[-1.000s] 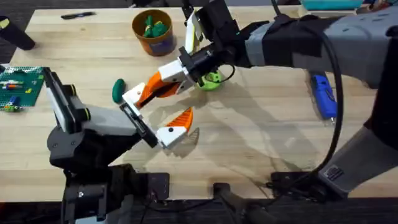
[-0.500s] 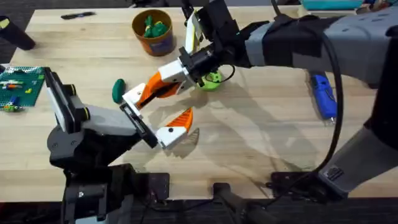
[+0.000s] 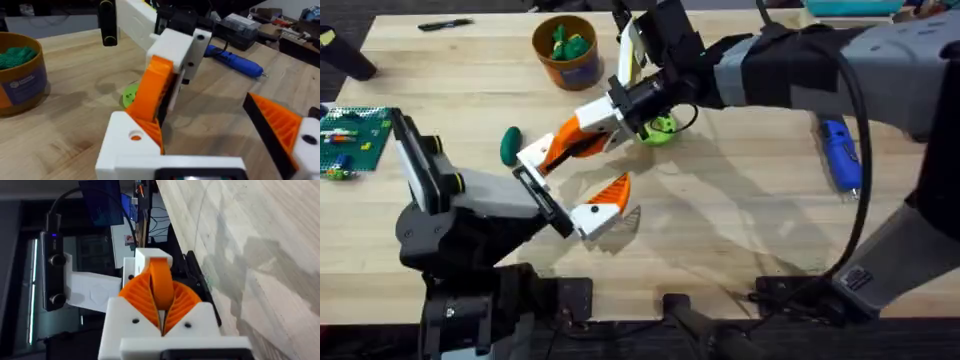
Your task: Pick up the gripper from the table and insert it into the empty holder that is missing its gripper. Then pick up a screw, insert it into the mounting hole, and use the screwdriver to tighten it. Finally, clean up the table by picking up the vegetable and placing it into the bucket.
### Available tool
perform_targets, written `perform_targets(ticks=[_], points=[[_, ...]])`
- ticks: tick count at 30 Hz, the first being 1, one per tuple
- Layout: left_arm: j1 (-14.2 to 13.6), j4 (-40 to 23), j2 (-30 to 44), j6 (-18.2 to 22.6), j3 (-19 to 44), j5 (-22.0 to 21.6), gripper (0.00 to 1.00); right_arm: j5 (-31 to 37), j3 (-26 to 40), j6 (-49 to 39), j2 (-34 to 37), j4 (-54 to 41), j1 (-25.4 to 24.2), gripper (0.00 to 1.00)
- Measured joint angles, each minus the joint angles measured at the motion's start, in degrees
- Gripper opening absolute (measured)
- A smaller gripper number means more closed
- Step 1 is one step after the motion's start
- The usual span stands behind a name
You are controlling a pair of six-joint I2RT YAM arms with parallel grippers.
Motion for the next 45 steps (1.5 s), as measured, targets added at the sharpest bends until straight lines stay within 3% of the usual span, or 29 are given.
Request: perform_targets(ticks=[6, 23, 35, 45], points=[[0.0, 0.0, 0.0, 0.1, 0.0, 0.0, 0.986, 0.3, -0.1, 0.0, 0.0, 0.0, 0.0, 0.100], [-0.2, 0.2, 0.0, 0.5, 0.0, 0.2, 0.986, 0.5, -0.2, 0.0, 0.0, 0.0, 0.2, 0.214], [-0.5, 0.2, -0.1, 1.8, 0.0, 1.1, 0.986, 0.3, -0.6, -0.9, 0.1, -0.5, 0.2, 0.482], [-0.9, 0.1, -0.1, 2.7, 0.0, 2.1, 0.986, -2.1, -1.0, -2.0, 0.8, -0.7, -0.6, 0.568]])
